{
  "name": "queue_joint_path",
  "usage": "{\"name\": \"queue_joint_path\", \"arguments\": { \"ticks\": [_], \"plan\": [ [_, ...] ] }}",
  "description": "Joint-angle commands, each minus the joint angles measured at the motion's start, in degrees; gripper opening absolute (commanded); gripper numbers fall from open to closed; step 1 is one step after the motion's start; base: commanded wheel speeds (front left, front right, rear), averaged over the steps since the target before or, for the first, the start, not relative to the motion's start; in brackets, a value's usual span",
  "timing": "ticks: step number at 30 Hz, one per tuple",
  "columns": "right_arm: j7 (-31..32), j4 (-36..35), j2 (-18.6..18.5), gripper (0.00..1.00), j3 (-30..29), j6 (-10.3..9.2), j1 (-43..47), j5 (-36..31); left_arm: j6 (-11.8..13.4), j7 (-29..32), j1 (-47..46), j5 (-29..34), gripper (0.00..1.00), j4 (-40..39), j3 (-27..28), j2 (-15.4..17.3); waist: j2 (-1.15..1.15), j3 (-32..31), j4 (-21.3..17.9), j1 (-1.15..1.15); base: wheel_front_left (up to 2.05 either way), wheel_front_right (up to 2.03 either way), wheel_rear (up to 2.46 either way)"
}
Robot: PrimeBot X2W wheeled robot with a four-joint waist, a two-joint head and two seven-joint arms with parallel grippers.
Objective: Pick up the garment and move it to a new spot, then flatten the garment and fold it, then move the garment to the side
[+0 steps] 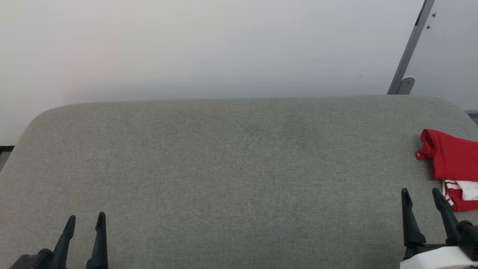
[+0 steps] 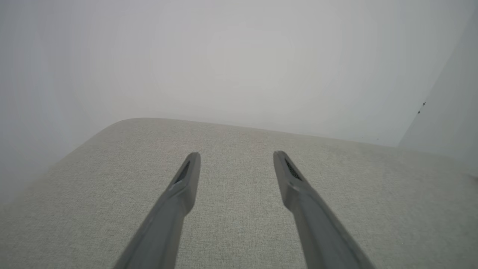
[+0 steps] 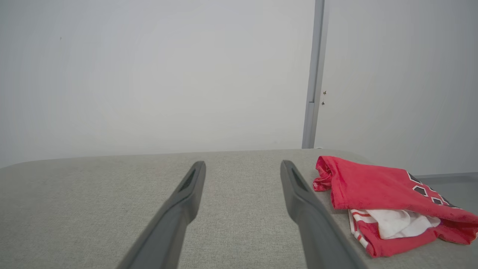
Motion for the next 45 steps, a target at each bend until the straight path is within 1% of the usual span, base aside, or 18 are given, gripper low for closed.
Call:
{"name": "queue_joint_path", "arguments": {
  "ticks": [1,21,31,32,36,43,45],
  "plan": [
    [-0.3,-0.2,0.2,1.00,0.2,-0.01,0.7,0.0,-0.1,-0.2,0.3,0.2,1.00,0.1,-0.1,0.1,0.00,0.0,0.0,0.00,0.00,0.00,0.00],
    [-0.3,-0.5,0.9,1.00,0.8,-0.01,0.4,-0.4,-0.1,-0.2,-0.5,0.5,1.00,-0.4,-1.9,-1.0,0.00,0.0,0.2,0.00,0.00,0.00,0.00],
    [-0.3,-0.2,1.1,1.00,1.0,-0.01,-0.2,-0.3,-0.1,-0.2,-0.9,0.7,1.00,-1.3,-1.9,-1.4,0.00,0.2,0.3,0.00,0.00,0.00,0.00],
    [0.0,-0.3,0.9,0.00,1.0,0.00,0.3,-0.4,0.0,0.0,-0.5,0.1,0.00,-1.2,-1.9,-1.5,0.00,0.2,0.3,0.00,0.00,0.00,0.00],
    [0.2,1.8,1.5,0.00,1.1,0.00,1.4,-0.3,0.0,0.2,0.4,-0.2,0.00,0.9,-2.3,-2.8,0.00,0.2,0.3,0.00,0.00,0.00,0.00],
    [2.5,2.4,1.9,0.00,0.7,0.00,-0.1,7.4,0.0,2.2,-1.1,-6.9,0.00,1.4,-1.8,-3.6,0.00,0.4,0.2,0.00,0.00,0.00,0.00],
    [2.7,2.4,1.9,0.00,0.7,0.00,-0.2,8.4,0.0,2.5,-1.4,-7.8,0.00,1.5,-1.7,-3.7,0.00,0.4,0.2,0.00,0.00,0.00,0.00]
  ]
}}
